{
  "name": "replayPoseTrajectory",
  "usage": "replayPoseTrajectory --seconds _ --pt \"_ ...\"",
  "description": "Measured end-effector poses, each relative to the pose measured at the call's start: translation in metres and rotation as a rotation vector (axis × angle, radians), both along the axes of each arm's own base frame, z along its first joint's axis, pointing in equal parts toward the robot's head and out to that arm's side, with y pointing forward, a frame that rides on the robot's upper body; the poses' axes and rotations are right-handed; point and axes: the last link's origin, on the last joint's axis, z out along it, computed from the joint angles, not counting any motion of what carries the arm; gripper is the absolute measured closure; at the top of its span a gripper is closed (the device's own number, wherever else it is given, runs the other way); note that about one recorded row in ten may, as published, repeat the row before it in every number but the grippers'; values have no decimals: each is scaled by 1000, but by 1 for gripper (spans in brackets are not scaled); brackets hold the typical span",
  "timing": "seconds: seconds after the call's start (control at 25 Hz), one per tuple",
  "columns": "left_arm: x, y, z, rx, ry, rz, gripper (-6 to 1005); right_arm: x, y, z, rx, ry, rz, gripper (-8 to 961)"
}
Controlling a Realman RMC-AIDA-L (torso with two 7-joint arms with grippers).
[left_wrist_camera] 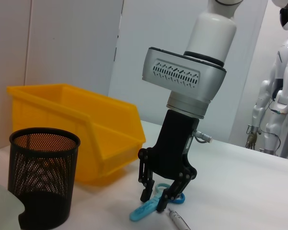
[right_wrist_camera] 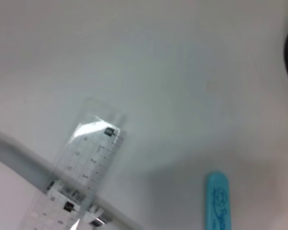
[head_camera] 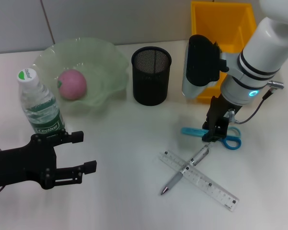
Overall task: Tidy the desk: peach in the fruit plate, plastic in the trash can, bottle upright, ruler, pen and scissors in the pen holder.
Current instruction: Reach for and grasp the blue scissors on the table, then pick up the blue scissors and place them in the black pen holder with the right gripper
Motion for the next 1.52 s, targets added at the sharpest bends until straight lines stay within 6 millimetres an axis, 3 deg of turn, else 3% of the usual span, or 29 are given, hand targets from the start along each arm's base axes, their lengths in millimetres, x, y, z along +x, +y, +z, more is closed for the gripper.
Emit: replayPoseTrajectory --seconds 1.2,1.52 --pt "2 4 2 11 -1 -4 154 1 -1 0 -8 -21 4 717" --pt "4 5 2 19 -11 -4 154 -21 -1 10 -3 63 24 737"
